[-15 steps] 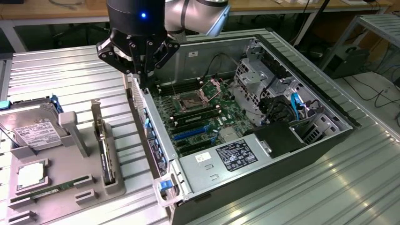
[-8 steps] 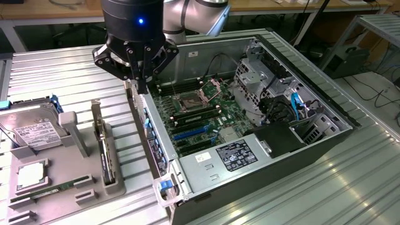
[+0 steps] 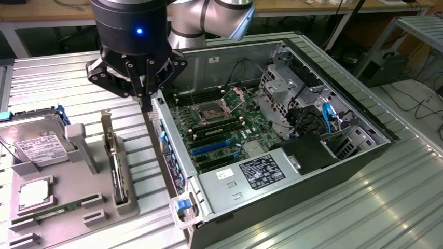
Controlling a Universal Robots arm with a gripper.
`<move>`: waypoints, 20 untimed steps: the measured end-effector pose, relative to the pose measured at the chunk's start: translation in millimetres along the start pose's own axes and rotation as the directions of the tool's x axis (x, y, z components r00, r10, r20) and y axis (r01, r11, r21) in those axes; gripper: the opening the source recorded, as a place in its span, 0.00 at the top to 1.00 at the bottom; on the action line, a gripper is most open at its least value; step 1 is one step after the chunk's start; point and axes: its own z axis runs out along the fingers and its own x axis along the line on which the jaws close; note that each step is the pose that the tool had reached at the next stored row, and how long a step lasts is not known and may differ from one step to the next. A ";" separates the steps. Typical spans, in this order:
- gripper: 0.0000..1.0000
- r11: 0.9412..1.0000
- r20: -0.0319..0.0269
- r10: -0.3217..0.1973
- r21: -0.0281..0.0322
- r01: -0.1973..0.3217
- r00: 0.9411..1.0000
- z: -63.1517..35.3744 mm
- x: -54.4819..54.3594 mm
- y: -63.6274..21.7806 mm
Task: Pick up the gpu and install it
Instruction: 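Reach for the gpu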
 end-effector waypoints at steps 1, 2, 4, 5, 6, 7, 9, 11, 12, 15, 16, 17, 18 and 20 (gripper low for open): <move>0.89 1.000 0.000 -0.001 0.000 0.001 1.000 -0.1 2.2 -0.7; 0.89 1.000 0.000 -0.001 0.000 0.001 1.000 -0.1 4.3 -1.4; 0.89 1.000 0.000 -0.001 0.000 0.001 1.000 -0.3 7.9 -1.9; 0.89 1.000 0.000 -0.001 0.000 0.001 1.000 -0.3 10.8 -1.9; 0.89 1.000 0.000 -0.001 0.000 0.001 1.000 -0.3 12.8 -1.9; 0.89 1.000 0.000 -0.001 0.000 0.001 1.000 -0.2 14.9 -1.9; 0.89 1.000 -0.001 -0.001 0.000 0.001 1.000 -0.1 19.4 -1.8; 0.89 1.000 -0.001 -0.001 0.000 0.001 1.000 -0.1 23.5 -1.8; 0.89 1.000 -0.001 -0.001 0.000 0.001 1.000 -0.1 25.8 -1.8; 0.89 1.000 -0.001 -0.001 0.000 0.001 1.000 -0.2 33.1 -1.9; 0.89 1.000 -0.001 -0.001 0.000 0.001 1.000 -0.4 34.6 -2.1; 0.89 1.000 -0.001 -0.001 0.000 0.001 1.000 -0.4 36.2 -2.3; 0.89 1.000 -0.001 -0.001 0.000 0.001 1.000 -0.5 37.2 -2.5; 0.89 1.000 -0.001 -0.001 0.000 0.001 1.000 -0.5 41.1 -2.5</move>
